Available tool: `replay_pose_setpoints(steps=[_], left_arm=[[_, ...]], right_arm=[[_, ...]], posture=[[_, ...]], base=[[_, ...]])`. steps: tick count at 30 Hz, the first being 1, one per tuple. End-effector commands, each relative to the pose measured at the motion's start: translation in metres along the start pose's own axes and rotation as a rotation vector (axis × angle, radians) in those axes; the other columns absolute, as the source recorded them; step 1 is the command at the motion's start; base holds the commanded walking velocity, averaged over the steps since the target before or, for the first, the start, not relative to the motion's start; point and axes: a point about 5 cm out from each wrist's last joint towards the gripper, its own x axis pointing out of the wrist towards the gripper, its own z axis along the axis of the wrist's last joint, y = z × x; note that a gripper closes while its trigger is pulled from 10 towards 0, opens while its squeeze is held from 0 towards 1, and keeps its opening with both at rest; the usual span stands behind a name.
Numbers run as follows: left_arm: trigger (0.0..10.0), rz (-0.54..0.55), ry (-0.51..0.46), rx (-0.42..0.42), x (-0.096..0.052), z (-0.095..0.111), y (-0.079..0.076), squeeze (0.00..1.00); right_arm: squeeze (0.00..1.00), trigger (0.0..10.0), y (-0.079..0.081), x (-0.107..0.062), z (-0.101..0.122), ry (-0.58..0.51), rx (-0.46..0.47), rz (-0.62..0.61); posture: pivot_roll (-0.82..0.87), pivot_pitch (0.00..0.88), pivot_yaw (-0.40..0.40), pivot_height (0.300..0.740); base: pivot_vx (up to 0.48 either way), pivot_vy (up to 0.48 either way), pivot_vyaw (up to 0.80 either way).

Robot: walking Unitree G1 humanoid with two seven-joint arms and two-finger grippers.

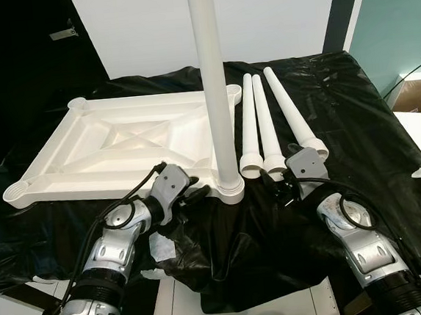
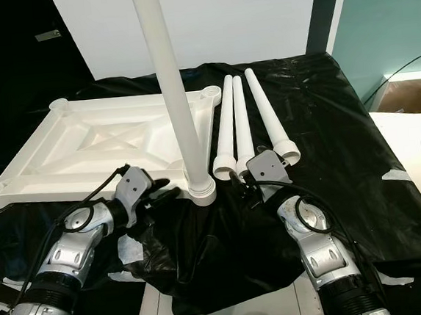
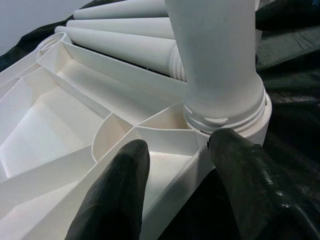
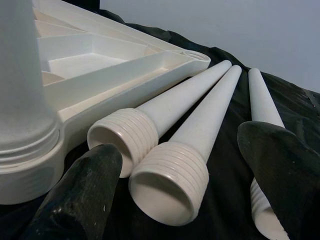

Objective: Building children table

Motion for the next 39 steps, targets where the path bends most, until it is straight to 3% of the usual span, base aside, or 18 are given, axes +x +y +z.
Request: replay_pose_setpoints(steps=[1, 2, 3, 7, 17, 24, 25, 26, 27, 39], left_arm=[[10.0, 0.059, 0.030, 0.019, -0.003, -0.003, 0.007, 0.18], [10.0, 0.030, 0.069, 0.047, -0.003, -0.007, 0.008, 0.00], [10.0, 0.030, 0.069, 0.047, -0.003, -0.007, 0.008, 0.00], [10.0, -0.071, 0.216, 0.105, -0.006, -0.023, 0.010, 0.00], [10.0, -0.080, 0.352, 0.162, 0.005, -0.034, 0.011, 0.00], [10.0, -0.138, 0.420, 0.133, 0.008, -0.041, 0.002, 0.00], [8.2, -0.175, 0.431, 0.114, 0.008, -0.043, -0.004, 0.00], [8.2, -0.175, 0.431, 0.114, 0.008, -0.043, -0.004, 0.00], [0.0, -0.199, 0.437, 0.099, 0.008, -0.045, -0.008, 0.00], [0.0, -0.297, 0.451, 0.042, 0.002, -0.056, -0.029, 0.00]], right_arm=[[0.00, 10.0, 0.004, 0.001, -0.002, 0.014, 0.009, 0.017], [0.00, 10.0, 0.005, 0.001, -0.002, 0.014, 0.010, 0.018], [0.00, 10.0, 0.005, 0.001, -0.002, 0.014, 0.010, 0.018], [0.00, 10.0, 0.005, 0.003, -0.001, 0.012, 0.019, 0.014], [0.00, 10.0, 0.007, 0.004, -0.001, 0.007, 0.036, 0.009], [0.00, 10.0, 0.006, 0.005, -0.001, 0.006, 0.040, 0.006], [0.00, 10.0, 0.005, 0.005, -0.001, 0.006, 0.042, 0.003], [0.00, 10.0, 0.005, 0.005, -0.001, 0.006, 0.042, 0.003], [0.00, 10.0, 0.004, 0.005, -0.001, 0.005, 0.045, 0.000], [0.00, 10.0, 0.005, 0.005, -0.001, 0.008, 0.056, 0.000]], posture=[[0.02, 0.000, 0.076, 0.740], [0.02, 0.000, 0.077, 0.740], [0.02, 0.000, 0.077, 0.740], [0.02, 0.000, 0.083, 0.740], [0.02, 0.000, 0.091, 0.740], [0.01, 0.000, 0.094, 0.740], [0.01, 0.000, 0.093, 0.740], [0.01, 0.000, 0.093, 0.740], [0.01, 0.000, 0.094, 0.740], [0.02, 0.000, 0.088, 0.740]], base=[[0.000, 0.000, 0.00], [0.000, 0.000, 0.00], [0.000, 0.000, 0.00], [0.000, 0.000, 0.00], [0.000, 0.000, 0.00], [0.000, 0.000, 0.00], [0.000, 0.000, 0.00], [0.000, 0.000, 0.00], [0.000, 0.000, 0.00], [0.000, 0.000, 0.00]])
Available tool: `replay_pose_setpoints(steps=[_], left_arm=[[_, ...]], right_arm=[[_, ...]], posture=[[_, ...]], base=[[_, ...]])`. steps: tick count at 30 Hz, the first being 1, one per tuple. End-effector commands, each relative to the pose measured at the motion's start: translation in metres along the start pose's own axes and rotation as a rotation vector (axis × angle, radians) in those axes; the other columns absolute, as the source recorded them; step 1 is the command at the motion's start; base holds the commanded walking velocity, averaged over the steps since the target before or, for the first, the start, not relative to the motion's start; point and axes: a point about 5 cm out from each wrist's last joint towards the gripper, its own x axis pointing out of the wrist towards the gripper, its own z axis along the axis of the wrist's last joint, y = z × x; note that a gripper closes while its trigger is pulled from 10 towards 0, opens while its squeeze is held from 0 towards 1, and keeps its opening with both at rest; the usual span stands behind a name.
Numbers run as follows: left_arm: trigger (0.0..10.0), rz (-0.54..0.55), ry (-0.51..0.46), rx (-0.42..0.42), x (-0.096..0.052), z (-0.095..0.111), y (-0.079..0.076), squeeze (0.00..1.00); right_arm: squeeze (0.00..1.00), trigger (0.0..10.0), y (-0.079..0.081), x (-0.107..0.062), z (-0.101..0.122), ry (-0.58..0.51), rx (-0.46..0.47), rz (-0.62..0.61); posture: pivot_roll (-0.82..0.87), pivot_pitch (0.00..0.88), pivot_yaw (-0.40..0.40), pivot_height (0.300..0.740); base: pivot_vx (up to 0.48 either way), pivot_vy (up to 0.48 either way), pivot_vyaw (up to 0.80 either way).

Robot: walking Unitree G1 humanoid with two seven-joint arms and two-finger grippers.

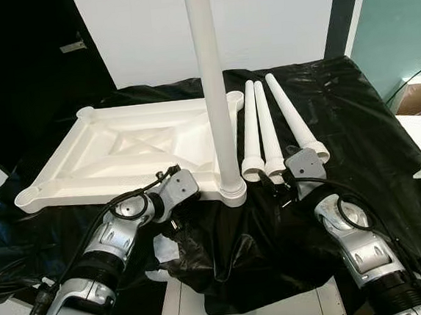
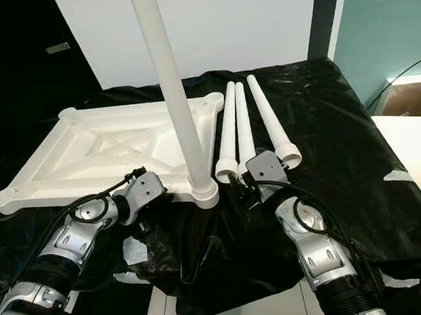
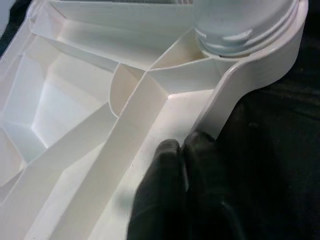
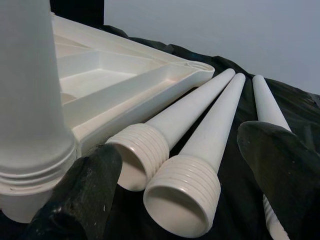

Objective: Building children table

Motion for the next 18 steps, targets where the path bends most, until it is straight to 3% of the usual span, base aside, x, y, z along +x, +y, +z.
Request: replay_pose_setpoints(steps=[1, 8, 9, 10, 11, 14, 15, 16, 17, 18], left_arm=[[0.0, -0.231, 0.115, -0.106, 0.006, -0.030, -0.039, 0.00], [0.0, -0.255, 0.094, -0.119, 0.007, -0.025, -0.043, 0.00], [4.0, -0.278, 0.073, -0.087, 0.007, -0.022, -0.045, 0.00], [4.0, -0.278, 0.073, -0.087, 0.007, -0.022, -0.045, 0.00], [10.0, -0.297, 0.035, -0.088, 0.007, -0.016, -0.046, 0.00], [10.0, -0.297, 0.035, -0.088, 0.007, -0.016, -0.046, 0.00], [10.0, -0.308, -0.002, -0.090, 0.006, -0.011, -0.046, 0.42], [10.0, -0.308, -0.002, -0.090, 0.006, -0.011, -0.046, 0.42], [10.0, -0.314, -0.045, -0.096, 0.005, -0.004, -0.043, 1.00], [10.0, -0.314, -0.045, -0.096, 0.005, -0.004, -0.043, 1.00]], right_arm=[[0.00, 10.0, 0.001, 0.004, 0.001, 0.001, 0.015, 0.005], [0.00, 10.0, 0.001, 0.005, 0.001, 0.001, 0.020, 0.002], [0.00, 10.0, 0.001, 0.005, 0.001, 0.002, 0.020, -0.001], [0.00, 10.0, 0.001, 0.005, 0.001, 0.002, 0.020, -0.001], [0.00, 10.0, 0.000, 0.006, 0.001, 0.002, 0.022, -0.003], [0.00, 10.0, 0.000, 0.006, 0.001, 0.002, 0.022, -0.003], [0.00, 10.0, 0.000, 0.007, 0.001, 0.003, 0.023, -0.006], [0.00, 10.0, 0.000, 0.007, 0.001, 0.003, 0.023, -0.006], [0.00, 10.0, 0.000, 0.007, 0.001, 0.003, 0.025, -0.008], [0.00, 10.0, 0.000, 0.007, 0.001, 0.003, 0.025, -0.008]], posture=[[0.03, 0.000, 0.087, 0.740], [0.03, 0.000, 0.088, 0.740], [0.02, 0.000, 0.089, 0.740], [0.02, 0.000, 0.089, 0.740], [0.02, 0.000, 0.091, 0.740], [0.02, 0.000, 0.091, 0.740], [0.02, 0.000, 0.092, 0.740], [0.02, 0.000, 0.092, 0.740], [0.02, 0.000, 0.093, 0.740], [0.02, 0.000, 0.093, 0.740]], base=[[0.000, 0.000, 0.00], [0.000, 0.000, 0.00], [0.000, 0.000, 0.00], [0.000, 0.000, 0.00], [0.000, 0.000, 0.00], [0.000, 0.000, 0.00], [0.000, 0.000, 0.00], [0.000, 0.000, 0.00], [0.000, 0.000, 0.00], [0.000, 0.000, 0.00]])
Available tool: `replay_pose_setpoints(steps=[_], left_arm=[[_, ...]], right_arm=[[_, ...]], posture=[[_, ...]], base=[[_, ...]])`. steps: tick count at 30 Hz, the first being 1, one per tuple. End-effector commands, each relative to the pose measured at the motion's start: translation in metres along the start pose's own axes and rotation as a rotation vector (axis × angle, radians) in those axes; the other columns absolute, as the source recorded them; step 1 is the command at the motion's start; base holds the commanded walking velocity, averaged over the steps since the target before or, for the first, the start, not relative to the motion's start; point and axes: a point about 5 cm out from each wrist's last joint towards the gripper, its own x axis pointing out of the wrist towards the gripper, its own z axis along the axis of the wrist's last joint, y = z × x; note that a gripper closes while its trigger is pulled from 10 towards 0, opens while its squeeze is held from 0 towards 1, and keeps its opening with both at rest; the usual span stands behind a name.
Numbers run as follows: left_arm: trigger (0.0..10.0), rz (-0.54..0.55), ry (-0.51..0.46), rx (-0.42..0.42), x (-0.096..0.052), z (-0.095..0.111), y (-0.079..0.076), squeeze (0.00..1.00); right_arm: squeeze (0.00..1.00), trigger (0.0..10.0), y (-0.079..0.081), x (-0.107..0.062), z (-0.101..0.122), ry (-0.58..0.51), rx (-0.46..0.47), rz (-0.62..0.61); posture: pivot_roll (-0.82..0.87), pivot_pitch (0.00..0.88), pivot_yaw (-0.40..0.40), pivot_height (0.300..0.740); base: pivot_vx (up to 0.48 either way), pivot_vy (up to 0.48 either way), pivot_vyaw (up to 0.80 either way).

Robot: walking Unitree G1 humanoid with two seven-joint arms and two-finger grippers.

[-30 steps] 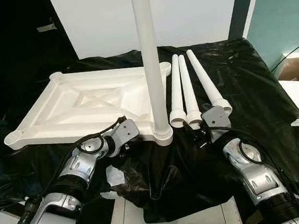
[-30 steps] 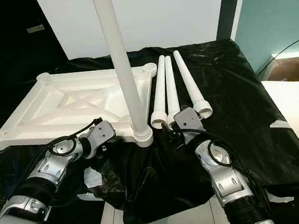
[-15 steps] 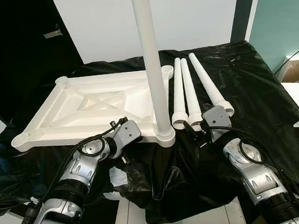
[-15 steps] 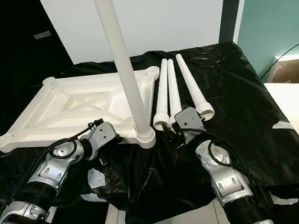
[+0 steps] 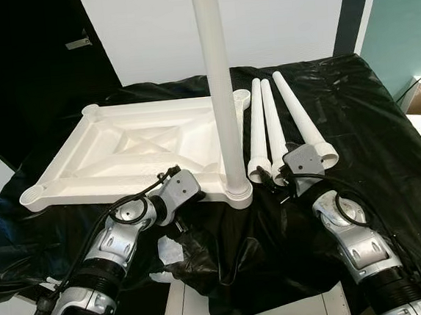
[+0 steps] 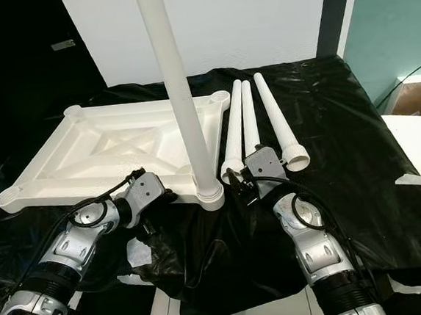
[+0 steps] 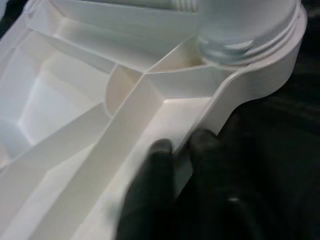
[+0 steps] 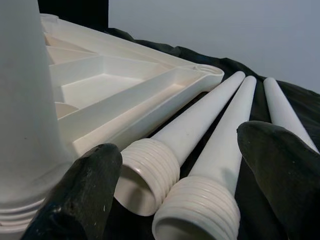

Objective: Building children table

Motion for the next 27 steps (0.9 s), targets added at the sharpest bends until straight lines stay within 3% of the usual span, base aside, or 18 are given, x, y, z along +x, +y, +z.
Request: replay_pose_setpoints(steps=[1, 4, 5, 6, 7, 9, 11, 14, 16, 25, 26, 27], left_arm=[[10.0, -0.285, 0.023, -0.036, 0.003, -0.010, -0.027, 1.00], [10.0, -0.285, 0.023, -0.036, 0.003, -0.010, -0.027, 1.00], [10.0, -0.269, -0.024, -0.024, 0.003, -0.002, -0.023, 0.00], [10.0, -0.269, -0.024, -0.024, 0.003, -0.002, -0.023, 0.00], [10.0, -0.249, -0.099, -0.020, 0.004, 0.009, -0.018, 0.00], [10.0, -0.233, -0.147, -0.010, 0.004, 0.016, -0.015, 0.00], [10.0, -0.216, -0.124, 0.010, 0.006, 0.016, -0.012, 0.00], [10.0, -0.228, 0.075, 0.095, 0.010, -0.005, -0.010, 0.00], [10.0, -0.247, 0.109, 0.105, 0.010, -0.008, -0.011, 0.00], [10.0, -0.335, 0.062, 0.032, 0.012, 0.002, -0.016, 0.00], [2.5, -0.356, 0.043, 0.012, 0.013, 0.004, -0.019, 0.00], [0.0, -0.377, 0.025, -0.003, 0.013, 0.005, -0.023, 0.00]], right_arm=[[0.00, 10.0, 0.001, 0.002, -0.002, 0.012, 0.018, -0.002], [0.00, 10.0, 0.001, 0.002, -0.002, 0.012, 0.018, -0.002], [0.00, 10.0, 0.002, 0.002, -0.002, 0.012, 0.020, -0.002], [0.00, 10.0, 0.002, 0.002, -0.002, 0.012, 0.020, -0.002], [0.00, 10.0, 0.002, 0.002, -0.002, 0.013, 0.022, -0.003], [0.00, 10.0, 0.002, 0.002, -0.002, 0.013, 0.023, -0.003], [0.00, 10.0, 0.003, 0.002, -0.002, 0.013, 0.025, -0.003], [0.00, 10.0, 0.005, 0.002, -0.002, 0.010, 0.030, 0.000], [0.00, 10.0, 0.005, 0.003, -0.001, 0.008, 0.031, 0.001], [0.00, 10.0, 0.006, 0.003, 0.000, 0.004, 0.033, -0.001], [0.00, 10.0, 0.005, 0.002, 0.000, 0.004, 0.033, -0.003], [0.00, 10.0, 0.005, 0.002, 0.000, 0.005, 0.033, -0.005]], posture=[[0.02, 0.000, 0.094, 0.740], [0.02, 0.000, 0.094, 0.740], [0.02, 0.000, 0.094, 0.740], [0.02, 0.000, 0.094, 0.740], [0.02, 0.000, 0.097, 0.740], [0.02, 0.000, 0.098, 0.740], [0.02, 0.000, 0.099, 0.740], [0.02, 0.000, 0.098, 0.740], [0.02, 0.000, 0.098, 0.740], [0.01, 0.000, 0.101, 0.740], [0.01, 0.000, 0.102, 0.740], [0.01, 0.000, 0.102, 0.740]], base=[[0.000, 0.000, 0.00], [0.000, 0.000, 0.00], [0.000, 0.000, 0.00], [0.000, 0.000, 0.00], [0.000, 0.000, 0.00], [0.000, 0.000, 0.00], [0.000, 0.000, 0.00], [0.000, 0.000, 0.00], [0.000, 0.000, 0.00], [0.000, 0.000, 0.00], [0.000, 0.000, 0.00], [0.000, 0.000, 0.00]])
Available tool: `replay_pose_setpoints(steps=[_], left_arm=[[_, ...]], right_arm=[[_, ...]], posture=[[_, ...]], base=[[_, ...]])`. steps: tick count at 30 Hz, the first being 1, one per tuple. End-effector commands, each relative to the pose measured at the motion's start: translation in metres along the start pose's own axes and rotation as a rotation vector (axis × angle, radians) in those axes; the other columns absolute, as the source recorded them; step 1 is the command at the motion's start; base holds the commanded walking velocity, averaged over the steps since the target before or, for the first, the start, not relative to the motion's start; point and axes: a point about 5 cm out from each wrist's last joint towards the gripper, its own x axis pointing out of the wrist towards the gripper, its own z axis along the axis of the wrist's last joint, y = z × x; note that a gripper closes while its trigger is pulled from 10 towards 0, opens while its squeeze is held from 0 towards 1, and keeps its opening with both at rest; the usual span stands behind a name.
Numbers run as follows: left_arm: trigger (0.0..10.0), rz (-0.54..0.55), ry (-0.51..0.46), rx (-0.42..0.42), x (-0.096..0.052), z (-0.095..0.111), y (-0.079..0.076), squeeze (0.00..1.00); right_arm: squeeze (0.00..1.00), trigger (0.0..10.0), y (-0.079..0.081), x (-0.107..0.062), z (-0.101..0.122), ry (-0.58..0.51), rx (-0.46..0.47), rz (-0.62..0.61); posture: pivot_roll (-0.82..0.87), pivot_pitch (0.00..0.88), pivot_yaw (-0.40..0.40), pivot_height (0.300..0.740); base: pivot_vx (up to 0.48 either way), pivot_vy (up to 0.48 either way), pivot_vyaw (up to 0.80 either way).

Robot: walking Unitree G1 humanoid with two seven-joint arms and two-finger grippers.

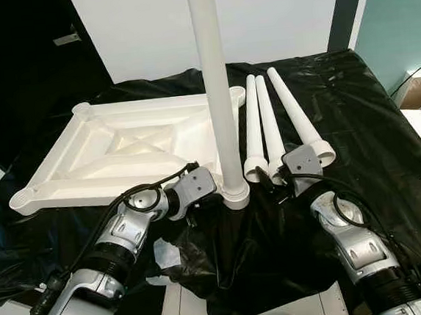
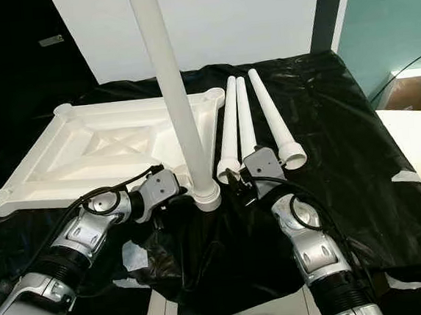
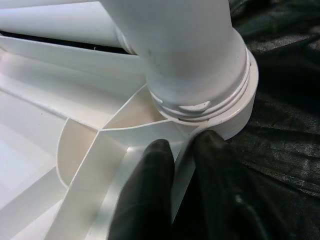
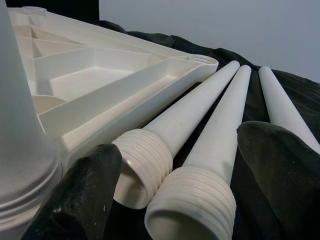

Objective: Building children table

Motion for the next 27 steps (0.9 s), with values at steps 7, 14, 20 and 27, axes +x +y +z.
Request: replay_pose_setpoints(steps=[7, 14, 20, 27], left_arm=[[0.0, -0.239, -0.027, -0.117, 0.009, -0.011, -0.030, 0.00], [8.0, -0.160, -0.018, -0.155, 0.016, -0.012, -0.030, 0.00], [10.0, -0.086, -0.113, -0.218, 0.012, -0.005, -0.025, 1.00], [10.0, 0.116, -0.307, -0.263, -0.013, 0.006, -0.006, 0.00]], right_arm=[[0.00, 10.0, 0.003, 0.001, 0.000, 0.003, 0.019, 0.003], [0.00, 10.0, 0.003, 0.002, 0.001, -0.001, 0.022, 0.002], [0.00, 10.0, 0.002, 0.003, 0.001, -0.003, 0.024, -0.003], [0.00, 10.0, 0.002, 0.002, 0.002, -0.007, 0.036, -0.011]], posture=[[0.01, 0.000, 0.102, 0.740], [0.01, 0.000, 0.103, 0.740], [0.01, 0.000, 0.111, 0.740], [0.01, 0.000, 0.108, 0.740]], base=[[0.000, 0.000, 0.00], [0.000, 0.000, 0.00], [0.000, 0.000, 0.00], [0.000, 0.000, 0.00]])
